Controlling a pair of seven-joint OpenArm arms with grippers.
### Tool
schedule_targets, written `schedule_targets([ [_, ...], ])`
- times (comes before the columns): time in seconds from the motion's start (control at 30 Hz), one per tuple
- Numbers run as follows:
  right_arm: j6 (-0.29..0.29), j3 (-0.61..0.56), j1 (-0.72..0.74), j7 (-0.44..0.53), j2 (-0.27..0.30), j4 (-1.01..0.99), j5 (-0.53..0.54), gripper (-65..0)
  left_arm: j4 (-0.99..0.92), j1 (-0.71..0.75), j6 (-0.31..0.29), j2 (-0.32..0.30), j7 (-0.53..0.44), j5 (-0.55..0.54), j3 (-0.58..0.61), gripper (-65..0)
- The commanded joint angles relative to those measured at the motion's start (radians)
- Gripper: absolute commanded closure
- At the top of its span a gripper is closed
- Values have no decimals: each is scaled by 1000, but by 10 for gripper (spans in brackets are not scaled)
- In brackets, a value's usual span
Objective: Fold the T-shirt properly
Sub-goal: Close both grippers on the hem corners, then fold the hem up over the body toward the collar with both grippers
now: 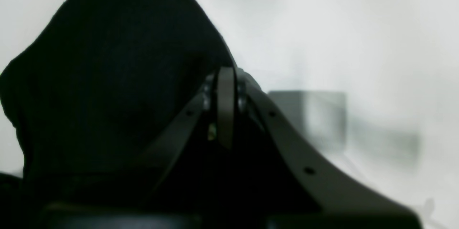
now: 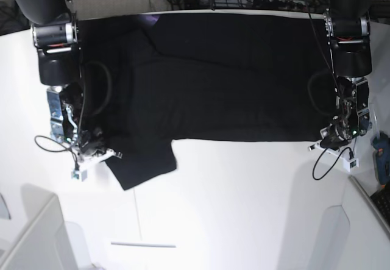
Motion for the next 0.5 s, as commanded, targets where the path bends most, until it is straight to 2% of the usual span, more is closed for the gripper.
schedule_targets([
  [0.0, 1, 3, 22, -1, 11, 10, -2, 0, 35, 1, -8, -3, 44, -9, 1, 0],
  [0.33, -4, 5, -67, -5, 15, 255, -5, 0, 209, 61, -12, -3, 74, -12, -26, 0],
  [0.37, -4, 5, -76, -5, 17, 269, -5, 0, 232, 70, -24, 0, 87, -12, -53, 0],
  [0.47, -4, 57, -108, -5, 19, 301, -5, 0, 312, 113, -113, 1, 133, -10, -151, 0],
])
